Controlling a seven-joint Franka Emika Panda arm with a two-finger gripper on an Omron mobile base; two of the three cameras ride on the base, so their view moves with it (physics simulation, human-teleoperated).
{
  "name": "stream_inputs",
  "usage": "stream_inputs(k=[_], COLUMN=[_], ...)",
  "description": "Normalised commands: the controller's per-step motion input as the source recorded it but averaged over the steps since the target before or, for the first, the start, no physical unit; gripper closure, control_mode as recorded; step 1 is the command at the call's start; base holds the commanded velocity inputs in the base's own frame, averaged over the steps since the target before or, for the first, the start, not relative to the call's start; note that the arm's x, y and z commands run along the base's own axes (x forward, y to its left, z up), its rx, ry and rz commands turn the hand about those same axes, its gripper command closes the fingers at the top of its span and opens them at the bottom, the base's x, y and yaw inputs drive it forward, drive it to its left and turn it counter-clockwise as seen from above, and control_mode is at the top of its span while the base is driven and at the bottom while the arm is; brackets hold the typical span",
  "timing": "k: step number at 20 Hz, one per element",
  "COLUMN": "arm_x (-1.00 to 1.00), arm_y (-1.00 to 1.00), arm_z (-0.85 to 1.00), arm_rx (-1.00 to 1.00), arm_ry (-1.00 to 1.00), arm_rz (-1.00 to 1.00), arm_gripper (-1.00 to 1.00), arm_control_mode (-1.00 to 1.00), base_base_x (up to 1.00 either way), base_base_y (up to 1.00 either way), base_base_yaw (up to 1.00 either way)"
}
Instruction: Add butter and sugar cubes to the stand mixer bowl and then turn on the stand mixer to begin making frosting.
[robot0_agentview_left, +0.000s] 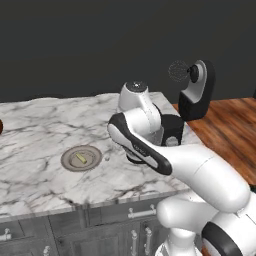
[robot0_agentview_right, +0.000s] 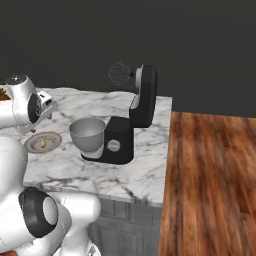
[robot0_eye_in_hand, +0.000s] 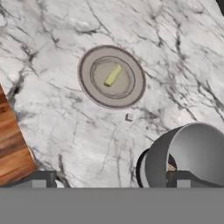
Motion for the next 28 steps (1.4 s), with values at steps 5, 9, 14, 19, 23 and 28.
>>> stream_inputs(k=[5, 9, 14, 19, 23, 28], arm_x=[-0.05, 0.04, 0.21, 0.18, 0.04, 0.00], arm_y=[0.22, 0.08, 0.00, 0.00, 0.08, 0.16], arm_z=[-0.22, -0.26, -0.26, -0.14, -0.14, -0.16], arm_rx=[0.00, -0.04, -0.06, -0.08, -0.12, -0.13], arm_ry=[0.11, 0.22, 0.18, 0.10, 0.00, 0.00], arm_rz=[0.00, -0.12, -0.07, -0.01, 0.06, 0.14], arm_gripper=[-1.00, -1.00, -1.00, -1.00, -1.00, -1.00], arm_control_mode=[-1.00, -1.00, -1.00, -1.00, -1.00, -1.00], base_base_x=[0.00, 0.00, 0.00, 0.00, 0.00, 0.00], base_base_y=[0.00, 0.00, 0.00, 0.00, 0.00, 0.00], base_base_yaw=[0.00, 0.00, 0.00, 0.00, 0.00, 0.00])
